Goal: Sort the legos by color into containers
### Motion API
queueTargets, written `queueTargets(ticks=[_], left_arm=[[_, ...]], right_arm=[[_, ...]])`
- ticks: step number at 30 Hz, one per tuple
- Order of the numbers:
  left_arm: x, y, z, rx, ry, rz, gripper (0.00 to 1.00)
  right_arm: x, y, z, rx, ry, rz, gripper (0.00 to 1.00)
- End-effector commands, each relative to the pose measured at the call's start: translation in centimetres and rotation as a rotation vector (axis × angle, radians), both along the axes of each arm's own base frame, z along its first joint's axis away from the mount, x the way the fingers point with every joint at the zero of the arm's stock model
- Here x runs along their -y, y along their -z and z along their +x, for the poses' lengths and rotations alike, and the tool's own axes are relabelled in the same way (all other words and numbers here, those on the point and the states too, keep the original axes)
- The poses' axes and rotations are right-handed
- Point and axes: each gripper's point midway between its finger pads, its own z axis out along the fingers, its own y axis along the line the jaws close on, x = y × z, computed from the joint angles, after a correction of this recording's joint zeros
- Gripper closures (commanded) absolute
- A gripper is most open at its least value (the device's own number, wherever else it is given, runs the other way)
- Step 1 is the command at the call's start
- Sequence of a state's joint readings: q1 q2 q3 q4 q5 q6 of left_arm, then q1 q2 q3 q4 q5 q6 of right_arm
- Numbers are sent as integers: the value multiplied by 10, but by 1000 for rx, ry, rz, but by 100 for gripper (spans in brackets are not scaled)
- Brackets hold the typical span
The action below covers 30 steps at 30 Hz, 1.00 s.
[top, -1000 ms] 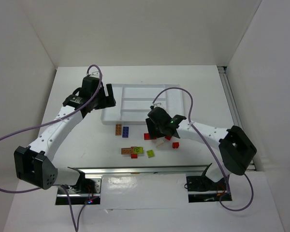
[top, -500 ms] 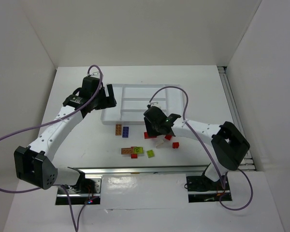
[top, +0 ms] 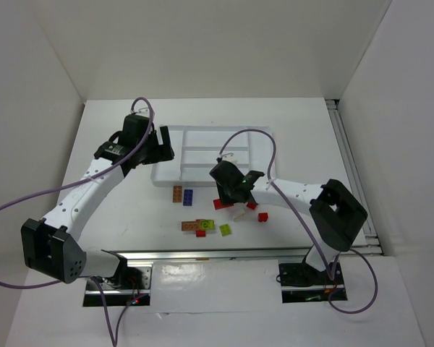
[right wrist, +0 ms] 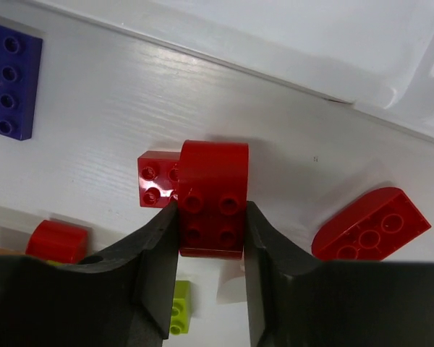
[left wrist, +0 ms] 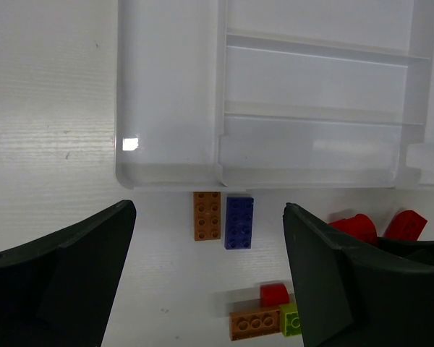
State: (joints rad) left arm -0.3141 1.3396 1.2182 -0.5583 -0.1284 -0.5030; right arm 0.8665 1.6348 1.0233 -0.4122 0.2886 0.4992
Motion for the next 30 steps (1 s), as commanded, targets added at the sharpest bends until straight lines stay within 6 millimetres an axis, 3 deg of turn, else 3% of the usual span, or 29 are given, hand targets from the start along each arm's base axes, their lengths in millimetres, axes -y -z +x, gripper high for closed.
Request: queueTargets(ticks=[1,5,6,8,9,12,13,14,17,18,21,24,25,27,28,30], left_arm=[[0,-15,2,37,2,-14,6],[2,-19,2,44,10,-23,6],[2,-23,4,56,17,-19,6],[1,-27,1,56,17,-19,6],[-9,-30,1,69,-36,9,7],[-11,-38,1,93,-20,24,7],[-8,-49,1,131,4,10,9],[-6,-55,1,153,20,2,9],[-2,-67,0,191,37,-25,10],[6,-69,-1,201,106,-24,10],[24,-87,-11,276,266,-48,10],[49,-105,-29,388,473,-99,8],[63,-106,-51,424,603,-143,6],[77,-112,-66,492,717,-198,0],[88,-117,-81,516,817,-243,0],[96,-114,-88,510,893,-265,0]], right_arm=[[-8,-14,9,49,20,3,65],[-12,-26,10,42,14,11,86],[-23,-50,13,65,0,73,88],[-30,-77,16,106,-23,126,89],[-34,-93,19,133,-23,159,89],[-36,-132,22,160,-54,261,89],[-29,-141,31,165,-48,304,89],[-35,-159,26,153,-104,407,89],[-21,-173,38,159,-139,544,89],[-24,-176,25,97,-212,612,89],[-6,-183,25,21,-244,770,89],[-4,-201,8,-34,-351,934,89],[1,-195,1,-95,-327,985,89],[9,-205,-2,-99,-371,1072,89],[11,-197,-6,-159,-330,1108,89],[15,-211,-9,-130,-367,1155,89]])
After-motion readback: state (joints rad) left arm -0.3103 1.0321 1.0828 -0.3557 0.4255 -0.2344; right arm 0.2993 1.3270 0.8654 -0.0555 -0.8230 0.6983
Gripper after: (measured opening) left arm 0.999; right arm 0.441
